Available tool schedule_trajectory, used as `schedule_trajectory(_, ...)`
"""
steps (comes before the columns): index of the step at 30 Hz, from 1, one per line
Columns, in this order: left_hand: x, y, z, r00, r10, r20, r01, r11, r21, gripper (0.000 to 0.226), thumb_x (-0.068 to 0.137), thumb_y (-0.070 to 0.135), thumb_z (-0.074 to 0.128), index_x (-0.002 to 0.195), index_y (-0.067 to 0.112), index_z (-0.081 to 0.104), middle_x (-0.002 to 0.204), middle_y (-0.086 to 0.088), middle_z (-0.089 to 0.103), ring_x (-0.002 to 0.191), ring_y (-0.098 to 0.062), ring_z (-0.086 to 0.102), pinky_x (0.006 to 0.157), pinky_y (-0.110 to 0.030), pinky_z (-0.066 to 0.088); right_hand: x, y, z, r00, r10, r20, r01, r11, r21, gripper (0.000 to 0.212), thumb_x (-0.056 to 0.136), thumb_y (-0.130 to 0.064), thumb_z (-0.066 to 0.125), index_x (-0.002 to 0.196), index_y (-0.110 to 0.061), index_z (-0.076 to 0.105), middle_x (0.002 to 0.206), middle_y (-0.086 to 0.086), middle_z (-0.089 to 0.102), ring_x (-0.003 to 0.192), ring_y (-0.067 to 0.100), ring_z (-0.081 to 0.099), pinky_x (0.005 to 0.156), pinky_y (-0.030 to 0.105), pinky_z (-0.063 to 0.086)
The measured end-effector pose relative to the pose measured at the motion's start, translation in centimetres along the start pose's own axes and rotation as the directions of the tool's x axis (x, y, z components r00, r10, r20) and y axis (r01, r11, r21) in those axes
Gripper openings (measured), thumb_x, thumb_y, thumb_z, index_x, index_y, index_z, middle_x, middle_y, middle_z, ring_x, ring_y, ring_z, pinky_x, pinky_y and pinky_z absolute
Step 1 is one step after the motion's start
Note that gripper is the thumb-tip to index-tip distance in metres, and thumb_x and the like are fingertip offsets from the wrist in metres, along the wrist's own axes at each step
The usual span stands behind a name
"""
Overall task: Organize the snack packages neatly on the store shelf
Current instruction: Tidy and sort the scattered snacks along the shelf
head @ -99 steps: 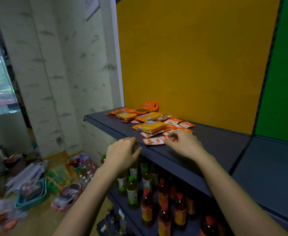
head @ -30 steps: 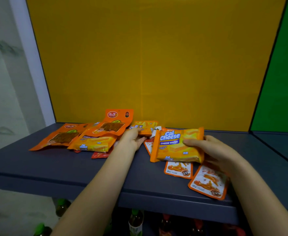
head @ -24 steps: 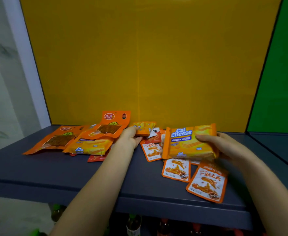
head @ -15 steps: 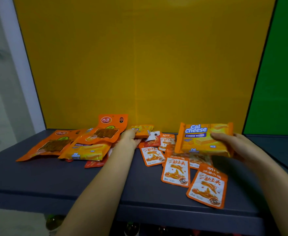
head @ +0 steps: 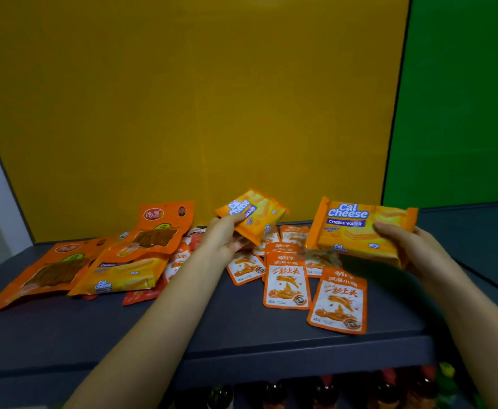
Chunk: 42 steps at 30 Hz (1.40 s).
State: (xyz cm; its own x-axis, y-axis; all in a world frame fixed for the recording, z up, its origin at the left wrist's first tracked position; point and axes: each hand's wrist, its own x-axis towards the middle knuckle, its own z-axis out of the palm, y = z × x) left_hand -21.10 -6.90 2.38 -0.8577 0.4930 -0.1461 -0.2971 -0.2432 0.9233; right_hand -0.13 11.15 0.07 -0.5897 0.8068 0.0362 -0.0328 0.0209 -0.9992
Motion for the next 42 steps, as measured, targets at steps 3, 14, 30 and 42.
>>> schedule_trajectory(3, -1.3, -0.7, 2.0, 0.996, -0.001, 0.084, -0.004, 0.998, 0.063, 0.026, 0.090, 0.003, 0.055, 0.114, 0.009, 0.049, 0.083, -0.011, 0.063, 0.070, -0.020, 0.062, 0.046, -0.029, 0.055, -0.5, 0.0, -2.4, 0.999, -0.009, -0.047, 0.010, 0.999, 0.035, 0.045, 0.084, -0.029, 0.064, 0.124, -0.011, 0.054, 0.095, 0.004, 0.067, 0.075, 0.016, 0.064, 0.070, 0.029, 0.047)
schedule_trajectory(14, -6.2, -7.1, 16.4, 0.943, -0.024, 0.332, -0.027, 0.988, 0.149, 0.028, 0.087, 0.003, 0.059, 0.114, 0.009, 0.055, 0.092, -0.010, 0.066, 0.079, -0.021, 0.063, 0.076, -0.042, 0.053, -2.8, -1.2, -20.3, 0.973, -0.045, -0.225, 0.047, 0.999, 0.004, 0.025, 0.083, -0.024, 0.065, 0.106, -0.015, 0.059, 0.088, 0.004, 0.068, 0.067, 0.014, 0.065, 0.064, 0.026, 0.054)
schedule_trajectory(30, -16.7, -21.8, 44.7, 0.767, -0.161, 0.621, 0.030, 0.976, 0.215, 0.028, 0.088, 0.001, 0.056, 0.116, 0.005, 0.054, 0.090, -0.008, 0.066, 0.077, -0.020, 0.063, 0.075, -0.038, 0.053, -9.1, -1.2, -50.9, 0.848, -0.043, -0.528, 0.024, 0.999, -0.042, 0.045, 0.084, -0.025, 0.065, 0.123, -0.005, 0.055, 0.087, 0.007, 0.068, 0.062, 0.021, 0.063, 0.061, 0.031, 0.046)
schedule_trajectory(42, -14.8, -25.3, 60.9, 0.719, -0.120, 0.684, -0.163, 0.929, 0.334, 0.015, 0.089, 0.006, 0.058, 0.101, 0.014, 0.057, 0.103, -0.006, 0.066, 0.075, -0.015, 0.061, 0.078, -0.036, 0.052, -4.1, -2.2, -62.8, 0.828, -0.113, -0.549, 0.089, 0.994, -0.070, 0.045, 0.086, -0.026, 0.063, 0.125, -0.009, 0.049, 0.107, 0.012, 0.066, 0.079, 0.023, 0.063, 0.057, 0.029, 0.052)
